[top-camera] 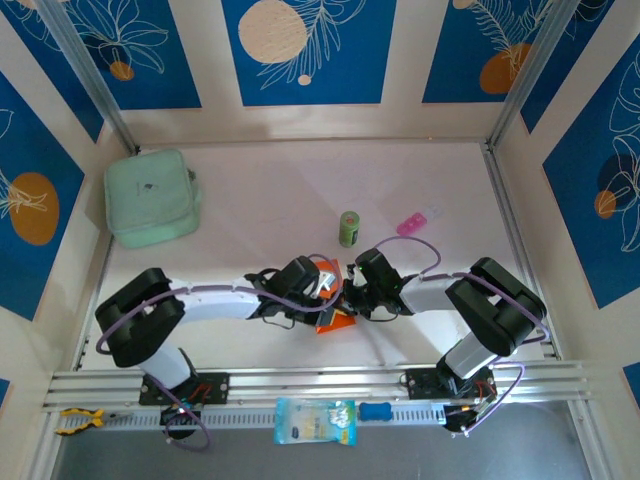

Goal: Fold a paper plane with a square sheet of paper (pick it up from the middle)
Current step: Fold the triangle a second time at the center of the table.

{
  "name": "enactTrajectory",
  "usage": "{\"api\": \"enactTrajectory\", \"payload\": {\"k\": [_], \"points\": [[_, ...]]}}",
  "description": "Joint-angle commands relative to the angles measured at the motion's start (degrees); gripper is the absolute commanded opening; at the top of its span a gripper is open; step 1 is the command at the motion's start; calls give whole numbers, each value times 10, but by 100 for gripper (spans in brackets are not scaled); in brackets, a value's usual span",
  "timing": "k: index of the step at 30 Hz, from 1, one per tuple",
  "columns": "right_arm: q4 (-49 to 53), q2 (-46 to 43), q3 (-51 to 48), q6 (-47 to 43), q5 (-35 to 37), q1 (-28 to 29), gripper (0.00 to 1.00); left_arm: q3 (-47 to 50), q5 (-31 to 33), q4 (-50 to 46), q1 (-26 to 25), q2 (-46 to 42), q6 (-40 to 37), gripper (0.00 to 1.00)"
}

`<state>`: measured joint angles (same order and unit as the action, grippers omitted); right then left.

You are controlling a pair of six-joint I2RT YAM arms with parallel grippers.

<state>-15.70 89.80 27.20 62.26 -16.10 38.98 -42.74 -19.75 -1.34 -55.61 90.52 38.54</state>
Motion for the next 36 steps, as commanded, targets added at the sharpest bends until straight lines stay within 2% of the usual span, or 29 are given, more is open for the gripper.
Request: {"api": "enactTrajectory", "payload": {"k": [1,23,31,36], "points": [[38,6,-17,7,24,1,0,9,-13,17,-2,15,7,9],[40,8,-18,4,26,-1,0,33,-16,11,-2,38,-4,10],[42,9,-19,3,27,-3,0,50,-37,-9,-3,15,-8,10],[42,9,-20,3,28,-4,0,70,-26,-36,-3,-12,-15,11]]}}
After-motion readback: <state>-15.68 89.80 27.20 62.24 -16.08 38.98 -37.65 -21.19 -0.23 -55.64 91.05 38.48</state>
